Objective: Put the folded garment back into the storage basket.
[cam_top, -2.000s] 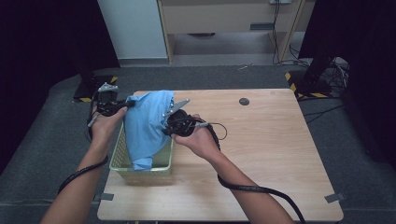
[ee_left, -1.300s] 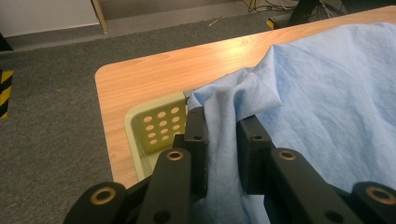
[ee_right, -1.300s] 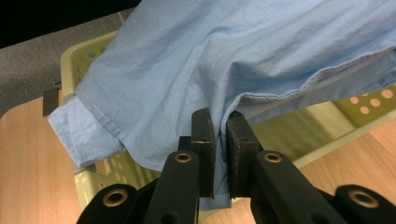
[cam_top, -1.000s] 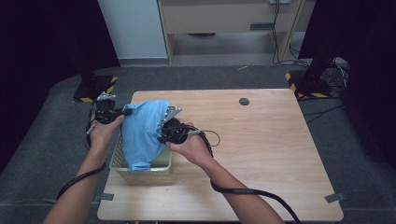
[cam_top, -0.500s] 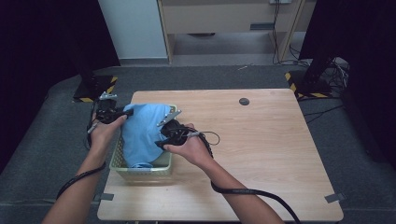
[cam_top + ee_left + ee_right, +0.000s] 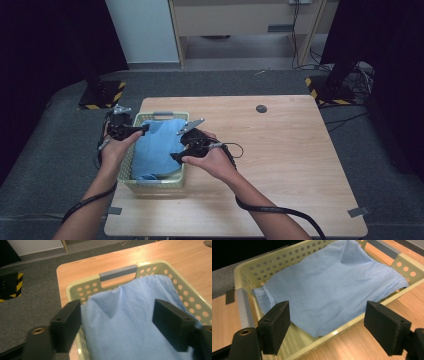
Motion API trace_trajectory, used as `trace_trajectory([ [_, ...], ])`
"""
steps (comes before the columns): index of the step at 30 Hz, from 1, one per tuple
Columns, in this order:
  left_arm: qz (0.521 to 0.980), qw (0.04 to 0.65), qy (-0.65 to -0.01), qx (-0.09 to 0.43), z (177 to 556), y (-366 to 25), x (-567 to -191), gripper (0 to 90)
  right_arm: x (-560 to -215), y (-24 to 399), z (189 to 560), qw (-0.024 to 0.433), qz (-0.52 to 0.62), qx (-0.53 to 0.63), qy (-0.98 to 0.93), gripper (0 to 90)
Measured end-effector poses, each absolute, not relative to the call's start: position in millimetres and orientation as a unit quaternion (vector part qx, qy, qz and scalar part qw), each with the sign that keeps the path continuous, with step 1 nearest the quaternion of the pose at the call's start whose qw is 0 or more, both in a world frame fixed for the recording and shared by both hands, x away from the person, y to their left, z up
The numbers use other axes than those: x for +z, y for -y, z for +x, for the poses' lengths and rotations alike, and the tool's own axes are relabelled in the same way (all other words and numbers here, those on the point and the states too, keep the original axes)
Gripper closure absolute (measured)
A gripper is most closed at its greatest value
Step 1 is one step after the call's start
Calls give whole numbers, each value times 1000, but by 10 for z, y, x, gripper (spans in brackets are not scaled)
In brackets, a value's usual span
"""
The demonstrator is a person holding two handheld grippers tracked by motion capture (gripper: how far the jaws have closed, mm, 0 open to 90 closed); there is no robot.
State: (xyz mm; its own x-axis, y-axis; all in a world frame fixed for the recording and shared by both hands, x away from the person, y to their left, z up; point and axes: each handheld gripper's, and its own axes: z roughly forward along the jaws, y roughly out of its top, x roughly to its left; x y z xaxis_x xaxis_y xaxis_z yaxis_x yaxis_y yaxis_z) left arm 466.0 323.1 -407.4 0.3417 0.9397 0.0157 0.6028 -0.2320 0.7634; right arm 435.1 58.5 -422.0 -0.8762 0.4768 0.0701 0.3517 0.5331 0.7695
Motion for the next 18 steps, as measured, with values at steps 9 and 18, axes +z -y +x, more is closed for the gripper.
trace_trajectory([
  [9, 742, 338, -518, 258, 4496, -2998, -3970, 131, -4167, -431, 4195, 78, 217, 421, -877, 61],
  [18, 750, 348, -507, 245, 4318, -2652, -3947, 79, -4091, -36, 4125, 82, 230, 415, -876, 42],
])
